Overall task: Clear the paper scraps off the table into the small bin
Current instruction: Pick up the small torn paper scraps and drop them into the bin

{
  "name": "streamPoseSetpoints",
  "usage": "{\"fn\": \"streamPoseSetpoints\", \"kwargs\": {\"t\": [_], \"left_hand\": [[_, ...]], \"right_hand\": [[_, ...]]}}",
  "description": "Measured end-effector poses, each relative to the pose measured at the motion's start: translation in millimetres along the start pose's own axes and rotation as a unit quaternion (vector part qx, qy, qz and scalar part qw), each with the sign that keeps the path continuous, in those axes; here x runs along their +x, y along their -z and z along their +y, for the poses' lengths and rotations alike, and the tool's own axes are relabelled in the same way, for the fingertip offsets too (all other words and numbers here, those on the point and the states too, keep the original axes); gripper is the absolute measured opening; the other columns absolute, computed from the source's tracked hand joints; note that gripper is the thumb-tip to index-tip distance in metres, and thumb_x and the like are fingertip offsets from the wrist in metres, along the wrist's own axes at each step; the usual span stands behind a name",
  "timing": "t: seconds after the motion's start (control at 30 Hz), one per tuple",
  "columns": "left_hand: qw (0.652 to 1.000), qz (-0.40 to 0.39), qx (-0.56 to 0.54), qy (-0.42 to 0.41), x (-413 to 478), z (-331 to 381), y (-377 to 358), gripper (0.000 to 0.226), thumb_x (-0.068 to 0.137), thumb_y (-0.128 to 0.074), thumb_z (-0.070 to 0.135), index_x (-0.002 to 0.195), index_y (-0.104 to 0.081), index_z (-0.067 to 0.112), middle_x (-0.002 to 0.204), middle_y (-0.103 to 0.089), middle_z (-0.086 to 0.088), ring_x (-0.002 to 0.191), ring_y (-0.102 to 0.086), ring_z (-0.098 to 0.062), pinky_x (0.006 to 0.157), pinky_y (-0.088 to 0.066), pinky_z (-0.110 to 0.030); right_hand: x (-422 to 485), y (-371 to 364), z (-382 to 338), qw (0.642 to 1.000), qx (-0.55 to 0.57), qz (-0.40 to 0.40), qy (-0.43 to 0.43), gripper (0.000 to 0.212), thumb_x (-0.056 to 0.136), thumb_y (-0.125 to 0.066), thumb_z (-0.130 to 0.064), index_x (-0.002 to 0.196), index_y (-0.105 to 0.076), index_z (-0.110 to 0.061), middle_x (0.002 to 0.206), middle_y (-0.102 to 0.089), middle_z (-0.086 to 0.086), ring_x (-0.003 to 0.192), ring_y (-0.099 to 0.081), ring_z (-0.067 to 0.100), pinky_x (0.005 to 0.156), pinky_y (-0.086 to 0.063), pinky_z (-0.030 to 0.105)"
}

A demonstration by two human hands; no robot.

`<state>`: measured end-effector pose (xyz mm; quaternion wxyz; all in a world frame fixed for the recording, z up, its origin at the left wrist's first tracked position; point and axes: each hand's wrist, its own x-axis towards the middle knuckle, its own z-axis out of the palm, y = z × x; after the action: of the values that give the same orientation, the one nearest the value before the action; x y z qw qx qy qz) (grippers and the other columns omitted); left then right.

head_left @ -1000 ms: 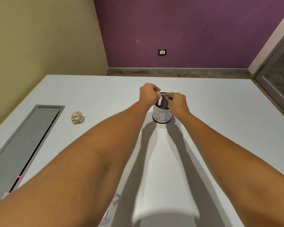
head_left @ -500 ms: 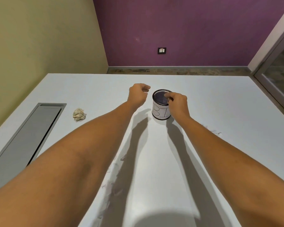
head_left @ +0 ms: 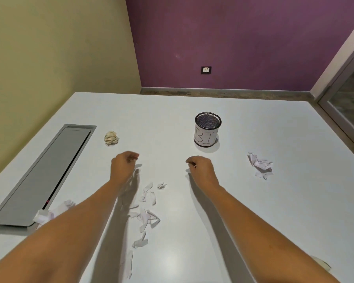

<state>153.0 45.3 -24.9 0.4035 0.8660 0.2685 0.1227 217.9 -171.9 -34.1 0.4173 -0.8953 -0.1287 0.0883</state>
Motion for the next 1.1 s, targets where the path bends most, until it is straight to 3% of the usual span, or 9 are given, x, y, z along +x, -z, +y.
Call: {"fn": "streamPoseSetpoints", "kwargs": {"t": [0.17, 0.27, 0.37, 0.5, 0.6, 0.7, 0.77, 0.93, 1.1], "left_hand": [[0.998, 0.052, 0.013, 0.034, -38.2, -42.4, 25.1, 0.027, 0.084, -0.047, -0.009, 0.101, -0.067, 0.0, 0.106, -0.07, -0.016, 0.101, -0.066, -0.028, 0.088, -0.044, -0.025], [0.994, 0.09, 0.001, 0.057, -52.7, -56.8, 41.1, 0.025, 0.085, -0.049, -0.008, 0.102, -0.066, -0.002, 0.107, -0.069, -0.018, 0.102, -0.065, -0.03, 0.089, -0.043, -0.026], [0.992, 0.11, 0.014, 0.063, -60.2, -68.8, 57.0, 0.025, 0.085, -0.049, -0.008, 0.103, -0.066, -0.003, 0.107, -0.069, -0.02, 0.104, -0.062, -0.034, 0.099, -0.042, -0.038], [0.99, 0.123, -0.009, 0.076, -68.6, -73.5, 68.3, 0.027, 0.086, -0.046, -0.011, 0.105, -0.064, -0.005, 0.11, -0.067, -0.022, 0.102, -0.064, -0.035, 0.085, -0.043, -0.026], [0.992, 0.101, 0.02, 0.07, -67.9, -79.4, 70.6, 0.024, 0.086, -0.051, -0.006, 0.105, -0.065, -0.003, 0.109, -0.068, -0.02, 0.099, -0.065, -0.033, 0.081, -0.045, -0.027], [0.994, 0.048, 0.079, 0.063, -62.3, -86.2, 68.8, 0.025, 0.085, -0.06, 0.007, 0.108, -0.065, 0.003, 0.111, -0.068, -0.017, 0.098, -0.064, -0.03, 0.086, -0.045, -0.033], [0.992, 0.007, 0.111, 0.062, -58.7, -87.8, 65.6, 0.031, 0.083, -0.063, 0.009, 0.114, -0.063, 0.007, 0.116, -0.066, -0.017, 0.102, -0.063, -0.031, 0.09, -0.044, -0.035], [0.975, -0.087, 0.204, 0.029, -50.0, -90.2, 55.7, 0.055, 0.08, -0.066, 0.012, 0.132, -0.048, 0.015, 0.138, -0.045, -0.017, 0.123, -0.046, -0.033, 0.103, -0.037, -0.042], [0.95, -0.111, 0.29, -0.013, -43.0, -87.7, 50.9, 0.05, 0.091, -0.051, 0.011, 0.138, -0.039, 0.021, 0.152, -0.026, -0.01, 0.133, -0.037, -0.033, 0.106, -0.036, -0.042]], "right_hand": [[-31.9, -32.0, -8.1, 0.996, -0.026, -0.085, 0.02, 0.025, 0.089, -0.05, -0.007, 0.11, -0.063, -0.008, 0.12, -0.062, 0.008, 0.106, -0.06, 0.022, 0.088, -0.041, 0.02], [-46.4, -49.3, -14.8, 0.986, -0.075, -0.131, 0.072, 0.03, 0.09, -0.05, -0.01, 0.119, -0.058, -0.008, 0.13, -0.055, 0.009, 0.12, -0.051, 0.022, 0.094, -0.037, 0.023], [-58.4, -63.8, -21.0, 0.972, -0.123, -0.18, 0.088, 0.043, 0.093, -0.048, -0.018, 0.135, -0.044, -0.015, 0.151, -0.031, 0.006, 0.137, -0.03, 0.019, 0.108, -0.027, 0.026], [-68.7, -76.9, -24.6, 0.96, -0.166, -0.201, 0.103, 0.043, 0.095, -0.045, -0.018, 0.137, -0.04, -0.017, 0.155, -0.02, 0.004, 0.142, -0.02, 0.015, 0.109, -0.029, 0.03], [-74.2, -82.0, -22.2, 0.954, -0.199, -0.176, 0.139, 0.022, 0.093, -0.04, -0.009, 0.11, -0.054, -0.006, 0.135, -0.043, 0.011, 0.127, -0.038, 0.02, 0.089, -0.041, 0.031], [-78.6, -84.9, -17.4, 0.966, -0.172, -0.142, 0.132, 0.014, 0.091, -0.038, -0.005, 0.087, -0.051, -0.003, 0.094, -0.045, 0.007, 0.095, -0.043, 0.019, 0.064, -0.031, 0.024], [-80.5, -85.6, -14.6, 0.962, -0.193, -0.124, 0.149, 0.018, 0.093, -0.038, -0.006, 0.091, -0.056, -0.002, 0.089, -0.044, 0.004, 0.093, -0.041, 0.016, 0.065, -0.028, 0.025], [-82.5, -80.2, -9.8, 0.959, -0.22, -0.113, 0.141, 0.02, 0.089, -0.04, -0.003, 0.073, -0.05, -0.003, 0.076, -0.044, 0.009, 0.081, -0.032, 0.015, 0.062, -0.026, 0.028], [-81.9, -71.0, -6.3, 0.959, -0.222, -0.128, 0.124, 0.022, 0.09, -0.039, -0.001, 0.071, -0.052, -0.003, 0.089, -0.06, 0.019, 0.081, -0.034, 0.015, 0.072, -0.037, 0.034]]}}
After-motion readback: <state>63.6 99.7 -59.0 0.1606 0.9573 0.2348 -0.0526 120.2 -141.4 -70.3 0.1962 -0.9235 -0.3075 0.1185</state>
